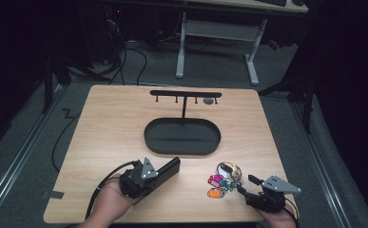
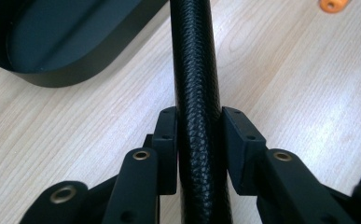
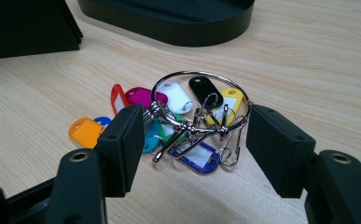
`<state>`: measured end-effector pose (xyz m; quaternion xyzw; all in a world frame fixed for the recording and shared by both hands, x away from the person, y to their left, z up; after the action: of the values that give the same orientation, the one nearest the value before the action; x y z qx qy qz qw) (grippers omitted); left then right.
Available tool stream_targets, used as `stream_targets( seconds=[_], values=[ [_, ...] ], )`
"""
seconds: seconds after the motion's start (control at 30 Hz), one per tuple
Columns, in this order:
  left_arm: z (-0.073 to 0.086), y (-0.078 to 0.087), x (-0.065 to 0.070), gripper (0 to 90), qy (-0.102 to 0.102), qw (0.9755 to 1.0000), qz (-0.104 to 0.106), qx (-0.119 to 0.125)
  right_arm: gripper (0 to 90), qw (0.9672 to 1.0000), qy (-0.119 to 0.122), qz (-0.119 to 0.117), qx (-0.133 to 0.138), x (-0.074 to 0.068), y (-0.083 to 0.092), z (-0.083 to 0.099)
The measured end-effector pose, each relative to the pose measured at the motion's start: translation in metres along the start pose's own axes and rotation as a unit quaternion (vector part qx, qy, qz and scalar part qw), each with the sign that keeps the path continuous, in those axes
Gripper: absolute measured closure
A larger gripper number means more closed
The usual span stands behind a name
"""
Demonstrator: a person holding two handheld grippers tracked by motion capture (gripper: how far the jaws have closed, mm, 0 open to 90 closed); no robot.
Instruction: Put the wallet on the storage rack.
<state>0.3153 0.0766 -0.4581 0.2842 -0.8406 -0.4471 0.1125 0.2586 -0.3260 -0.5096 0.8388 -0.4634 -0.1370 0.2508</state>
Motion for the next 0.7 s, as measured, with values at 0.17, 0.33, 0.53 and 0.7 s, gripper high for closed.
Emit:
stream_targets(
  seconds=[0.17, 0.33, 0.53, 0.7],
  values=[
    [-0.007, 0.0, -0.003, 68.0, -0.004, 0.9995, 0.01, -0.029, 37.5, 1.0, 0.001, -0.003, -0.007, 0.0, -0.006, 0.001],
    [-0.015, -0.001, -0.006, 67.4, -0.006, 0.9987, 0.02, -0.047, 37.5, 0.9998, -0.001, 0.0, -0.019, 0.003, -0.011, 0.003],
    [-0.018, -0.002, -0.01, 72.1, -0.001, 0.9982, 0.03, -0.052, 38.1, 0.9997, -0.015, -0.002, -0.017, 0.007, -0.01, 0.006],
    [-0.017, -0.002, -0.01, 73.5, -0.001, 0.9984, 0.029, -0.049, 38.2, 0.9995, -0.024, -0.016, -0.015, 0.007, -0.012, 0.005]
  ],
)
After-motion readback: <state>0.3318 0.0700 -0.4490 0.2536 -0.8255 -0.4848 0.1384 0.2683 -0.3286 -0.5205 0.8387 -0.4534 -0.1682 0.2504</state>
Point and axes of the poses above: each handheld gripper's, and its own axes: y roughly backward along the jaws, z roughly out of its underside, x roughly to its right, the point moved 1 cm from there along -y, roughly forward along the jaws, and after that the axes turned 4 degrees about y, right-handed, at the moved point
